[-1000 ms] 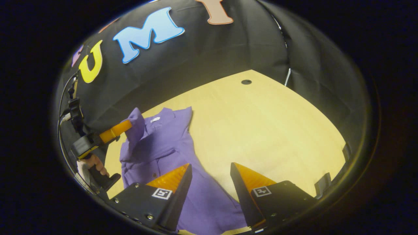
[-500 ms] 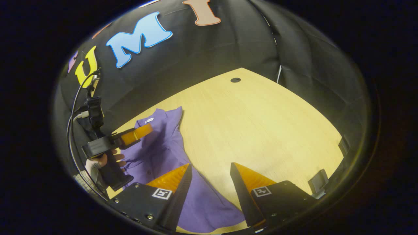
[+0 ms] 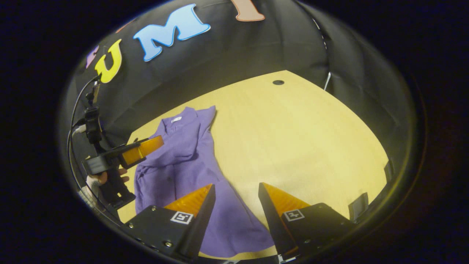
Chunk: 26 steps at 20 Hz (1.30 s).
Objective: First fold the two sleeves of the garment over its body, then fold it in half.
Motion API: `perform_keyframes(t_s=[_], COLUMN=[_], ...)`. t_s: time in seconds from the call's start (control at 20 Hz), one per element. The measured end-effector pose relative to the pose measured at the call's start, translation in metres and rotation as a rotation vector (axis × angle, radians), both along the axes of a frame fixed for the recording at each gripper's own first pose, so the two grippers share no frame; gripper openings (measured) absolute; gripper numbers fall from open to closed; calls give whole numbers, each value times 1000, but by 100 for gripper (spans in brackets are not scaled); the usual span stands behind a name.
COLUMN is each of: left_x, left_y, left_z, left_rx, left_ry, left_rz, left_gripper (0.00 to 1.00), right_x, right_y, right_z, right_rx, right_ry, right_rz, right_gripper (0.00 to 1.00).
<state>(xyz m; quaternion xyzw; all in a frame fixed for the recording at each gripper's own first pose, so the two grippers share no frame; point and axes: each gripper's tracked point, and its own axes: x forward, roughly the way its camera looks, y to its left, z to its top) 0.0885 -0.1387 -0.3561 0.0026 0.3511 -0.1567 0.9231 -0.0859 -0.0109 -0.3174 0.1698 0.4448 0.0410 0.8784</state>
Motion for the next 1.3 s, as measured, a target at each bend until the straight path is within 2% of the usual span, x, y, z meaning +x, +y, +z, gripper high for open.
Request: perform_keyframes(t_s=[0.1,0.25,0.3,0.6,0.65,0.75,0.9,0.95,1.15,1.2,1.25,1.3], left_x=[-27,-74,-88,-178,-190,-215,-246,-254,-277,-281,-284,-289], left_y=[26,62,74,126,131,139,145,146,152,153,155,157], left_z=[-4,-16,-21,-43,-46,-52,-62,-65,-76,-81,-84,-89], left_rx=[15,47,63,105,115,137,156,161,200,216,230,244], left_ry=[18,60,75,178,196,226,275,289,340,355,367,387], left_rz=[23,59,72,156,161,164,171,176,180,178,178,183], left_gripper=[90,90,86,88,91,88,91,88,91,93,96,93], right_x=[-8,-22,-27,-62,-68,-78,-92,-96,-107,-110,-112,-111], right_y=[10,23,28,58,62,69,68,66,59,59,57,57], right_z=[-9,-21,-23,-46,-50,-59,-67,-70,-82,-85,-86,-85], right_rx=[-2,-10,-14,-46,-54,-72,-118,-144,-202,-207,-213,-218], right_ry=[24,65,79,178,197,234,274,283,336,351,364,356], right_rz=[41,104,124,244,262,291,316,320,332,334,338,341], right_gripper=[75,75,75,75,75,75,75,75,75,68,75,75])
